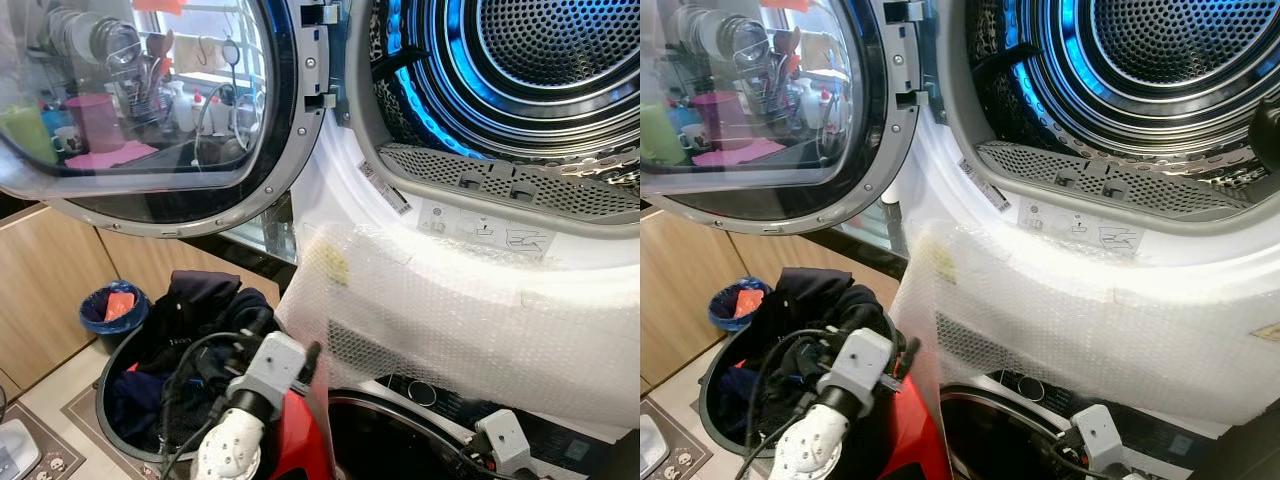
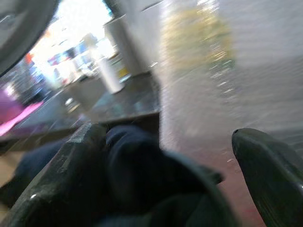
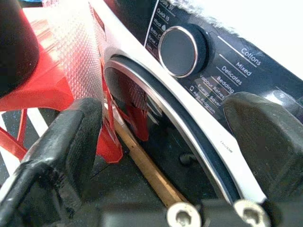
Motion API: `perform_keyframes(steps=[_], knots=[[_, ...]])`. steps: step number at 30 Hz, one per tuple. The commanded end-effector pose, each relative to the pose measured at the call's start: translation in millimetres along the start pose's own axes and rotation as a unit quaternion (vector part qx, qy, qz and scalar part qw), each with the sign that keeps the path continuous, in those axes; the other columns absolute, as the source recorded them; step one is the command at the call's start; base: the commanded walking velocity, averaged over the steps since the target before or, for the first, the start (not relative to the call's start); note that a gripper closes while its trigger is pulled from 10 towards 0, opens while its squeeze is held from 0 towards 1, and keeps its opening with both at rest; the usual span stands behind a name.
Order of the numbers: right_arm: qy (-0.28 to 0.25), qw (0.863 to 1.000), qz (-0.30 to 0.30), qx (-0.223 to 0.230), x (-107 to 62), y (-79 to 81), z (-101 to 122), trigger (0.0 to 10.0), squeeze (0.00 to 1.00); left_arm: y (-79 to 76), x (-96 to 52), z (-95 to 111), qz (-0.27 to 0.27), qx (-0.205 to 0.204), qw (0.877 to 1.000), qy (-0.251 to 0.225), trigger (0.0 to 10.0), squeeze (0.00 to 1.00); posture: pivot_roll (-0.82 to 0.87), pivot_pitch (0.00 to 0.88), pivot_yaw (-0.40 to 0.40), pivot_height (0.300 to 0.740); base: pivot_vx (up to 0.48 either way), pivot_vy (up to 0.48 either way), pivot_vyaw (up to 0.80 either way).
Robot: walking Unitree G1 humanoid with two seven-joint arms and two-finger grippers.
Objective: Clothes washing
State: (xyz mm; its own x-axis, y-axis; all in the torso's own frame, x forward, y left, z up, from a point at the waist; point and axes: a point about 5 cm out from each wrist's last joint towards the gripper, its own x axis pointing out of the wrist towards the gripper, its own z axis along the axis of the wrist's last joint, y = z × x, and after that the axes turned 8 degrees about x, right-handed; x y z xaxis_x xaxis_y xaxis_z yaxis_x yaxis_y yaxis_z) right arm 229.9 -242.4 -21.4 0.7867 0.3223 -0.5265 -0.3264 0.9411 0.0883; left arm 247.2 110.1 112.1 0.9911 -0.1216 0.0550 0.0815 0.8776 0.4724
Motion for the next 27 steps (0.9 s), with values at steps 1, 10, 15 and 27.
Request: perform_keyframes(steps=[1, 10, 15, 27], knots=[[0.004, 1.0, 0.005, -0.011, 1.7, -1.4, 4, 10.0, 0.0, 6.2, -2.3, 4, 0.035, 0.003, 0.999, 0.004, 10.0, 0.0, 0.11, 0.0, -0.052, 0.74, 0.0, 0.0, 0.0], [0.012, 1.0, 0.018, -0.007, 6.7, -2.1, 12, 10.0, 0.0, 23.7, -30.4, -2, 0.152, 0.033, 0.987, 0.043, 10.0, 0.0, 0.15, 0.0, -0.112, 0.74, 0.0, 0.0, 0.0], [0.018, 0.999, 0.023, -0.025, 6.7, -4.4, 15, 10.0, 0.0, 29.9, -43.6, -8, 0.17, 0.016, 0.984, 0.042, 10.0, 0.0, 0.16, 0.0, -0.134, 0.74, 0.0, 0.0, 0.0], [0.021, 0.999, 0.03, -0.039, 7.2, -8.3, 22, 10.0, 0.0, 32.2, -51.7, -18, 0.148, -0.066, 0.986, 0.048, 10.0, 0.0, 0.17, 0.0, -0.165, 0.74, 0.0, 0.0, 0.0]])
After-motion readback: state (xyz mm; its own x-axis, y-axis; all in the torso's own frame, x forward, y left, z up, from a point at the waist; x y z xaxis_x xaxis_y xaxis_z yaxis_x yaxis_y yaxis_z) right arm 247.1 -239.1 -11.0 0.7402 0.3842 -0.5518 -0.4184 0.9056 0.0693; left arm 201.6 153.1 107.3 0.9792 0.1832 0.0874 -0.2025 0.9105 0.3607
